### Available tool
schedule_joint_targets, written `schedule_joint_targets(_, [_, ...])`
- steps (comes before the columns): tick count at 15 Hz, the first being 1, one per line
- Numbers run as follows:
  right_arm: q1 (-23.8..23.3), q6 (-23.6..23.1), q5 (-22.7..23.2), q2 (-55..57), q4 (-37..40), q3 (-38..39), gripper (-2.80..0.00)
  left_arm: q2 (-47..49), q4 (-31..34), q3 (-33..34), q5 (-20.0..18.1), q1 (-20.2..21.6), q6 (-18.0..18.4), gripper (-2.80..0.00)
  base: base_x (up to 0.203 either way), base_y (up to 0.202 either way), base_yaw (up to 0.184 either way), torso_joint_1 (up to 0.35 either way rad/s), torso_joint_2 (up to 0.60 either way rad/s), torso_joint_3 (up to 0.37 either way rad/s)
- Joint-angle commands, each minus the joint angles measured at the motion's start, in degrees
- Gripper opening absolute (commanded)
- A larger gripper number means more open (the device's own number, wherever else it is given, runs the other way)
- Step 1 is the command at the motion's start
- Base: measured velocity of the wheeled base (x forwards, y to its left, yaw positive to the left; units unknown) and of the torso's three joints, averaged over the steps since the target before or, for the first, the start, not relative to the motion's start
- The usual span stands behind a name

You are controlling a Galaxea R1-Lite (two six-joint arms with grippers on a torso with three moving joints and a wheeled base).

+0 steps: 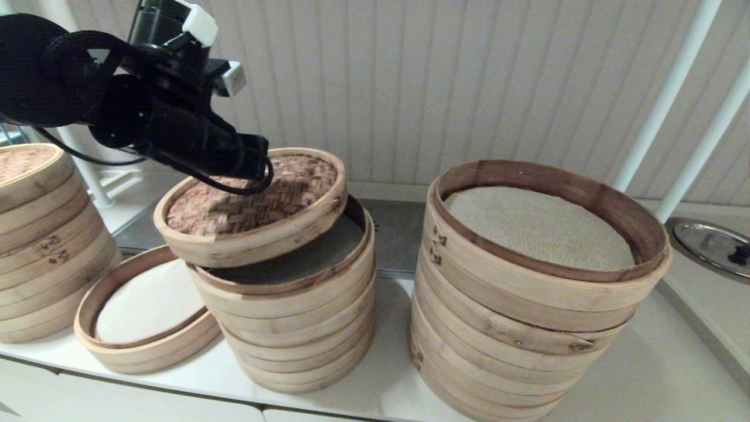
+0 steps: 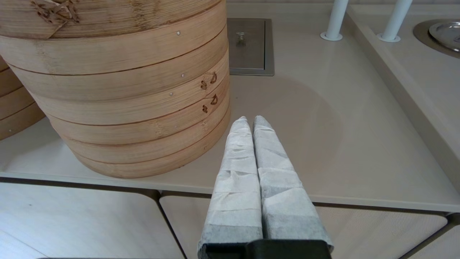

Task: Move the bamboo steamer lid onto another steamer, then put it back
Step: Put the steamer

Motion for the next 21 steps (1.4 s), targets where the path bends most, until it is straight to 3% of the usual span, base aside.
schedule_joint_targets(1, [-0.03,0.01,0.01,-0.01,-0.04,0.09,-2.80,0.51,0.29,-0.08,0.37,-1.45,0.04,-2.80,0.000,0.000,0.000,0.000,0.00,0.000])
schedule_joint_targets(21, [0.06,0.01,0.01,0.02,-0.04,0.14,-2.80,0.33,1.61,1.42,3.42,-6.19,-0.13,-2.80,0.000,0.000,0.000,0.000,0.00,0.000])
